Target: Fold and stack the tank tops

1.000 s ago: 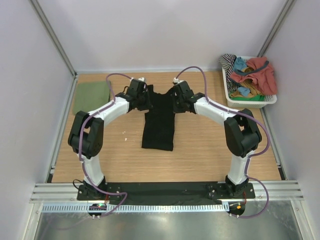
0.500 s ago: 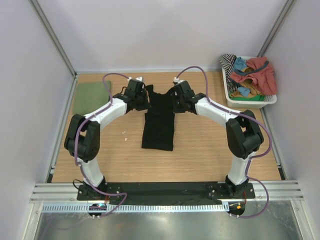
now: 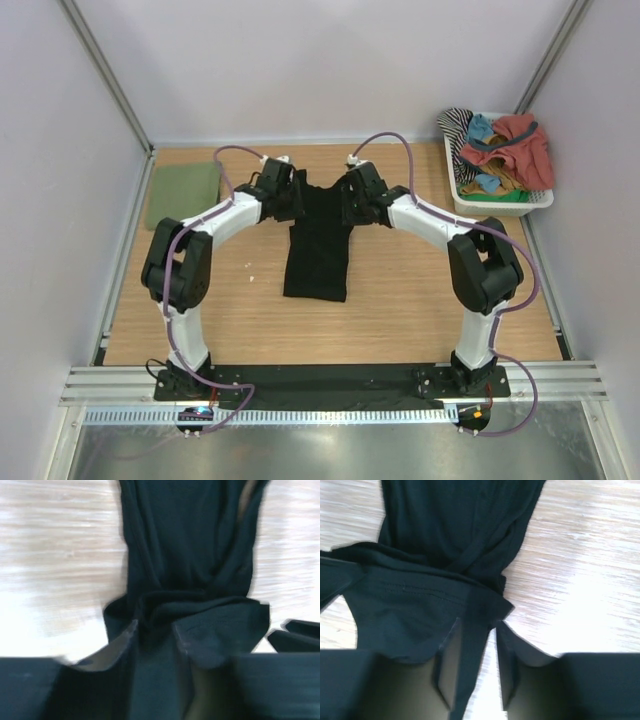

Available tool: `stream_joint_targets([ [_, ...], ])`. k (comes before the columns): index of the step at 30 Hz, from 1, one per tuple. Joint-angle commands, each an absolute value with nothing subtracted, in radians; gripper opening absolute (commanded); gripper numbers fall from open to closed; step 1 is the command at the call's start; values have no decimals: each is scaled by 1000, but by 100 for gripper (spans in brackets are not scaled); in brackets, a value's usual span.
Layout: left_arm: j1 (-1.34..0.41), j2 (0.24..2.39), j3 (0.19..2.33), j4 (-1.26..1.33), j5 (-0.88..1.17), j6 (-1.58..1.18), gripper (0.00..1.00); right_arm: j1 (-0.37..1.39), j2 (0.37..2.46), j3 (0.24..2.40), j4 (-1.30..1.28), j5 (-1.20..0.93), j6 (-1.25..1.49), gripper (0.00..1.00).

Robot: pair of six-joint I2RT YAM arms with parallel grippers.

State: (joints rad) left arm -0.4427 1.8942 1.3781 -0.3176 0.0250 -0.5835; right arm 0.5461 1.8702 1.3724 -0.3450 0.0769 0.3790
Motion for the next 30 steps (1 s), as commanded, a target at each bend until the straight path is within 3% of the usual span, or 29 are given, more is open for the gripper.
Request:
stream_joint_targets([
  [1,-442,1943,1443,-359,9,-566,44,543,1879,1407,-334,120,397,42],
  [2,-440,1939,1453,-368,-18,-561,55,542,1867,1402,-331,118,400,45],
  [5,-442,1867,1416,-379,-57,-558,66,543,1801,1338,-331,104,406,53],
  [19,-567,1442,906,-353,-66,-673,66,660,1450,905,-282,-115,454,56],
  [30,-607,1321,677,-239,52,-750,64,770,1397,704,-147,-181,577,55],
])
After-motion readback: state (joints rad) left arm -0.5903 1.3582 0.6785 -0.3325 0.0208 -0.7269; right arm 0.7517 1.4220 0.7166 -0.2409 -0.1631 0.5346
